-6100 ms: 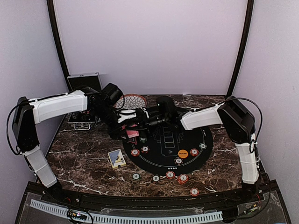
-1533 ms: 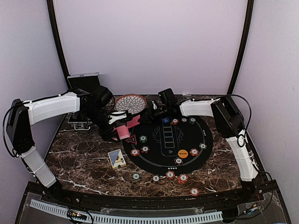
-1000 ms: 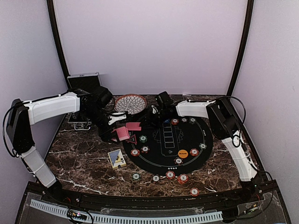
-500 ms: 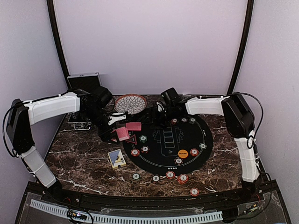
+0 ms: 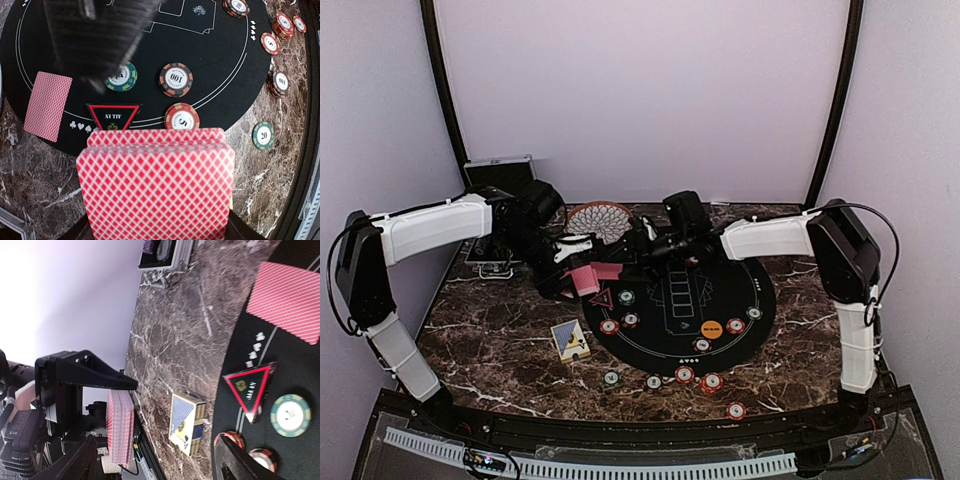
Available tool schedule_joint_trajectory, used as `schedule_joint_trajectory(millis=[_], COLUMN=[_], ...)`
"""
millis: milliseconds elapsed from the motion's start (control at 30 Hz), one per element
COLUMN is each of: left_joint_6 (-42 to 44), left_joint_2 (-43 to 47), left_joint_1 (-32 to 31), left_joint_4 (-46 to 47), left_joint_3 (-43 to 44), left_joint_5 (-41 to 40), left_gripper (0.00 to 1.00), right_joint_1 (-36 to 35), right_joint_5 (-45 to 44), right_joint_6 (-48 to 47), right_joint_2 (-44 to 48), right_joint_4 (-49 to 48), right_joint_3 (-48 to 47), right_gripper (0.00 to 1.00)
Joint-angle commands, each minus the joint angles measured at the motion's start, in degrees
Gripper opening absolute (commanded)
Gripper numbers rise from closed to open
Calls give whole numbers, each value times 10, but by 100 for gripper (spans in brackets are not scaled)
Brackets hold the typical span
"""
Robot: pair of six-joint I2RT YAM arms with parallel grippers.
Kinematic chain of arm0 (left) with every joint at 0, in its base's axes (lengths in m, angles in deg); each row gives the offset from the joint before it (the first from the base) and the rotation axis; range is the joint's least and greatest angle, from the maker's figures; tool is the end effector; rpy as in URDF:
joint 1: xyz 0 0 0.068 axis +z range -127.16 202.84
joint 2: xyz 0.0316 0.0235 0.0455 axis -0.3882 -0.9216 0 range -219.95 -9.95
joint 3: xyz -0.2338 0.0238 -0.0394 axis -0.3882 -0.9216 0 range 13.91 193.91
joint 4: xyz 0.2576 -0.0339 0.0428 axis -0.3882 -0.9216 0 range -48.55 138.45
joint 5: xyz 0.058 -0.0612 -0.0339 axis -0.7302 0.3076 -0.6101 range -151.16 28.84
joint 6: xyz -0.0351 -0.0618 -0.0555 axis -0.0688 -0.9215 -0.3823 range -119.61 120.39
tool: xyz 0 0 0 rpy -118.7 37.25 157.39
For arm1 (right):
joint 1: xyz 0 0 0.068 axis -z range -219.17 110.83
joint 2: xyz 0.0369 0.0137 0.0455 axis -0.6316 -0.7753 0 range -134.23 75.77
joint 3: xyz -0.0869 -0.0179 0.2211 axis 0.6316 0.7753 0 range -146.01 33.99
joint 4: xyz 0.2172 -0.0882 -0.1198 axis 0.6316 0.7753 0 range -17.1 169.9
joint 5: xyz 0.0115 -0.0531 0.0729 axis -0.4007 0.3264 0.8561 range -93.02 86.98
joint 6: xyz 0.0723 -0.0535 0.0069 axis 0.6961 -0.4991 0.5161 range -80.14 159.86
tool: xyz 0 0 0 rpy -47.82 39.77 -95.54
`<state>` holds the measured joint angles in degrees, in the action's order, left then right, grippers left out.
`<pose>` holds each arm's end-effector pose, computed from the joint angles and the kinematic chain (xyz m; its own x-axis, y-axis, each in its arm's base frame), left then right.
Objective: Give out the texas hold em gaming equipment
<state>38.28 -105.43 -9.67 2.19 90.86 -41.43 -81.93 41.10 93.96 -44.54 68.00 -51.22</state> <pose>0.2880 -0.2159 0.1834 -0.2169 0.8238 -0.5237 0.9635 0.2668 0.0206 0.3184 0.3709 0.1511 -0.9692 -0.1042 -0.2231 -0.2456 0.3461 0.9055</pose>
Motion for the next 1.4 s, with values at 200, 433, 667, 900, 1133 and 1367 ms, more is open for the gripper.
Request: schedule_joint_trajectory(millis=[200, 433, 667, 900, 1133, 1367], left_joint_6=[1, -1, -3, -2, -3, -1], left_joint_2=[3, -1, -3, -5, -7, -2], left_joint_1=[2, 0, -3, -7, -9, -9], left_joint_4=[-2, -5, -5, -5, -8, -8], left_joint_3=[19, 30, 34, 36, 40, 37], left_joint_5=[16, 17, 18, 18, 18, 15], left_gripper=[5, 5, 5, 5, 4, 4], right_joint_1=[-31, -42, -51, -59, -61, -54], right_joint_5=[37, 53, 62, 78, 89, 90], right_joint_6=[15, 20, 20, 26, 24, 5], right_joint_2=[-13, -38, -62, -85, -108, -107], right_joint_4=[-52, -54, -47, -47, -26, -1], right_joint_3=[-16, -39, -71, -99, -127, -118], right_gripper=[83, 84, 83, 84, 82, 79])
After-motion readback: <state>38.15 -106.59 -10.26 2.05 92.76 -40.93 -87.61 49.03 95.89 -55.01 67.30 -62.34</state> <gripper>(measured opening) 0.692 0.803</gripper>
